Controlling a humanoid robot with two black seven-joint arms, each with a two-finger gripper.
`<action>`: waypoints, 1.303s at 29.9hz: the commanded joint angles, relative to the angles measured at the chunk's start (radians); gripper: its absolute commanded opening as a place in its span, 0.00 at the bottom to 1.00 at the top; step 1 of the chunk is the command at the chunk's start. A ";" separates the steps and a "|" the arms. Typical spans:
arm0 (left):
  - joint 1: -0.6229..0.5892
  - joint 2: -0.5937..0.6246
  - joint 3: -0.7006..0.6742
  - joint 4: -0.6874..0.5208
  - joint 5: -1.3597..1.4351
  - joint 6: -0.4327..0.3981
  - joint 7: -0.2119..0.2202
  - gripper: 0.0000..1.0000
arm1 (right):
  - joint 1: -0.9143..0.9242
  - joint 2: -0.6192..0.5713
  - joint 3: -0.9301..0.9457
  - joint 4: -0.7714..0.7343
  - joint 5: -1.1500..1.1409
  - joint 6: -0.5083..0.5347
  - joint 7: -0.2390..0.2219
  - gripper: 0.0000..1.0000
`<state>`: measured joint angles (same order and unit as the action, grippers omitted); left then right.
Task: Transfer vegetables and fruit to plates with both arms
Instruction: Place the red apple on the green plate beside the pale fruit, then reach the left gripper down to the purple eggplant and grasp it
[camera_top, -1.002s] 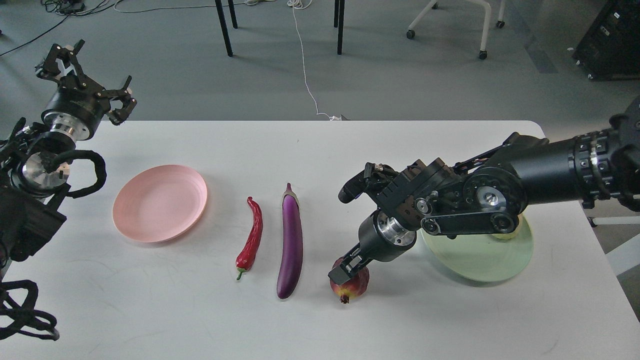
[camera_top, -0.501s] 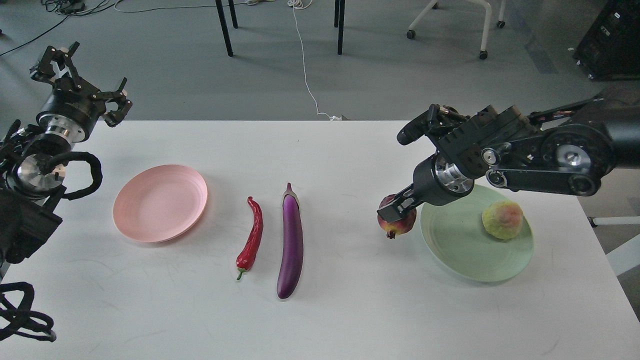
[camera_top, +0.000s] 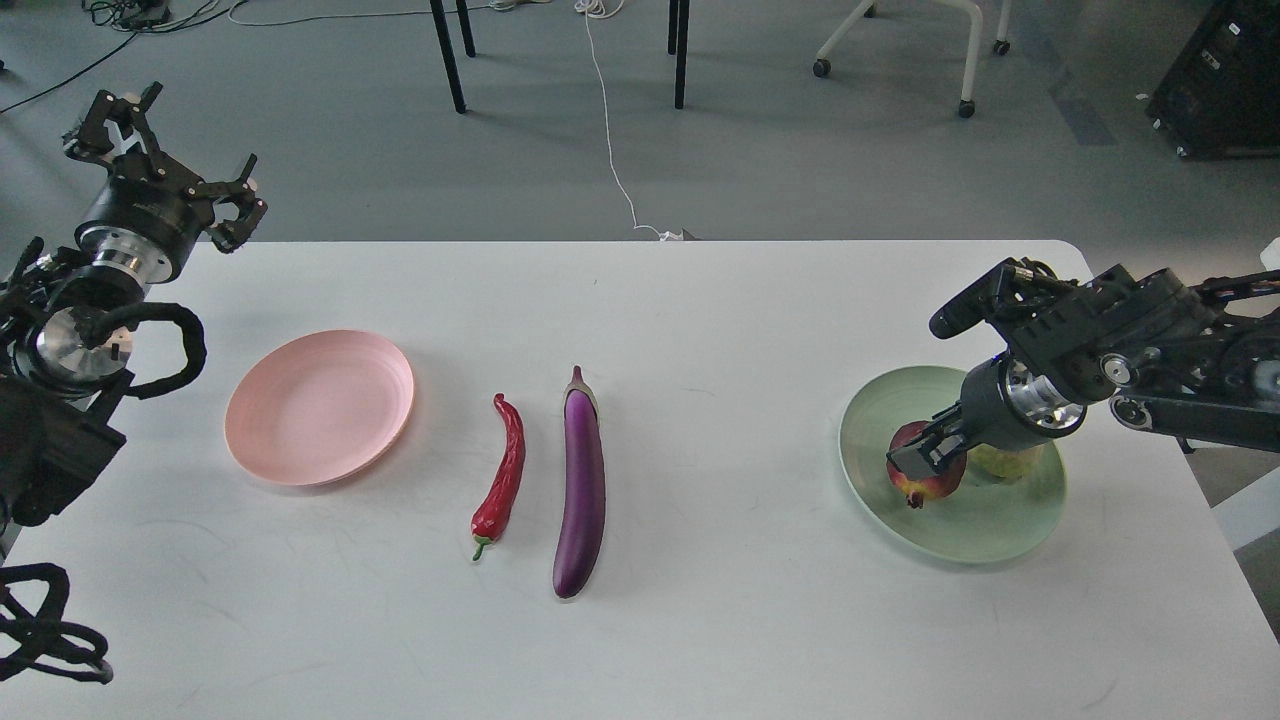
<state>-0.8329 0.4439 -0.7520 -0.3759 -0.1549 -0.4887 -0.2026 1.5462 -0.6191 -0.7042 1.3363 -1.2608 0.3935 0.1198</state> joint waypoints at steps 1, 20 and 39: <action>0.000 -0.002 -0.001 0.000 0.000 0.000 0.000 0.99 | -0.002 -0.027 0.005 0.015 0.009 -0.005 0.000 0.91; -0.049 0.019 0.066 -0.264 0.308 0.000 0.006 0.98 | -0.208 -0.119 0.796 -0.149 0.389 -0.018 0.000 0.98; -0.058 0.079 0.302 -0.954 1.576 0.000 0.023 0.98 | -0.730 -0.249 1.249 -0.235 1.372 -0.108 0.015 0.99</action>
<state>-0.8925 0.5278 -0.5234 -1.2888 1.2579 -0.4890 -0.1796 0.8876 -0.8439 0.5355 1.1047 -0.0521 0.2748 0.1334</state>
